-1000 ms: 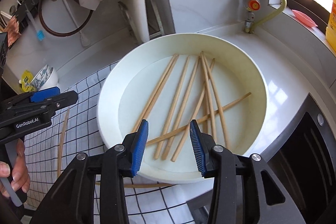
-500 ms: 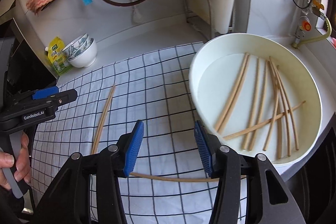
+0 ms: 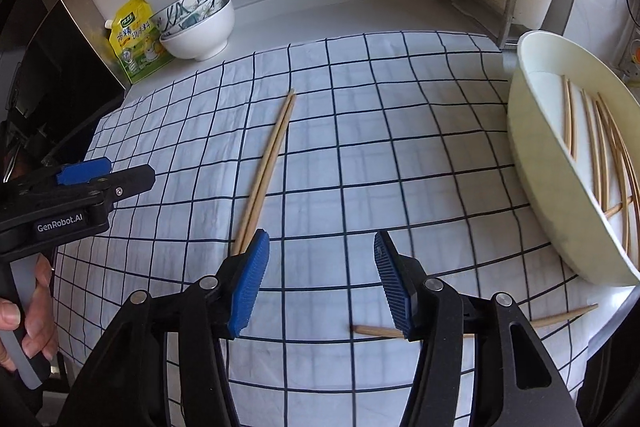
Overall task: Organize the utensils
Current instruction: 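Withdraw the open right tool from the basin back to the chopsticks, then close the right tool on another wooden chopstick on the cloth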
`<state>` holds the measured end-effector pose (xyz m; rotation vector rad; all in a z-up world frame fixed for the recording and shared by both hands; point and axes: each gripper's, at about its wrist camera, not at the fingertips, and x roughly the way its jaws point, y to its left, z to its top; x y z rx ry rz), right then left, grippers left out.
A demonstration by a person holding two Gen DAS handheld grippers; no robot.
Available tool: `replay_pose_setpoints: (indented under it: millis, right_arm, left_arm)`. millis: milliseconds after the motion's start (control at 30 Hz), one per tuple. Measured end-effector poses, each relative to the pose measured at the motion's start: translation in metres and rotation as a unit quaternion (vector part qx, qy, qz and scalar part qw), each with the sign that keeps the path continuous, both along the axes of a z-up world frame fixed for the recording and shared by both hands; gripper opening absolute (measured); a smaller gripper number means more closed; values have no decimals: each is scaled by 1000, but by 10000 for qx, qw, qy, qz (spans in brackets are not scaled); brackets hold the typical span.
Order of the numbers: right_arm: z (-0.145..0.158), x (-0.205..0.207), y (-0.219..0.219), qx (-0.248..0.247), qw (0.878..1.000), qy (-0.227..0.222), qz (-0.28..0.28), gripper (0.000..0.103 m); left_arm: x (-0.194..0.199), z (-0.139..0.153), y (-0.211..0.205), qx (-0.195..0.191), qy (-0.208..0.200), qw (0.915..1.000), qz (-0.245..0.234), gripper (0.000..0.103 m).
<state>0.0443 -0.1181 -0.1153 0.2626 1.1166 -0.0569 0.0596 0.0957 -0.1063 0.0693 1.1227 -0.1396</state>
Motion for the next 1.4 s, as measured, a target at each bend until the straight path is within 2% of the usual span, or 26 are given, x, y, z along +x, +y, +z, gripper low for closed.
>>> replay_pose_setpoints:
  millis: [467,967,1000,1033,1167,1233,1400]
  right_arm:
    - [-32,13,31,-83,9997,194,-93,52]
    - [-41,24,52,-540,9982,221,102,52]
    - [-42,24,52,-589,9980,207,125,50]
    - [-42,24,54,-642,9976,190,176,44]
    - [-41,23,52,-693,9970,161,321,13]
    - [-41,23,46,-628,9975,155,280,7]
    - [-41,16,24,-589,9981,152,13,7]
  left_arm:
    - [-2,-15,20,-107,11,9999,-95,75]
    - [-4,-21,30,-175,81,9998,-1,75]
    - [-4,-21,30,-191,84,9998,-4,75]
    - [-5,-21,28,-200,86,9998,1,75]
    - [-5,-23,21,-230,107,9997,-38,75]
    - [-4,-25,15,-230,135,9996,-76,75]
    - [-5,-31,-10,-162,119,9995,-257,75]
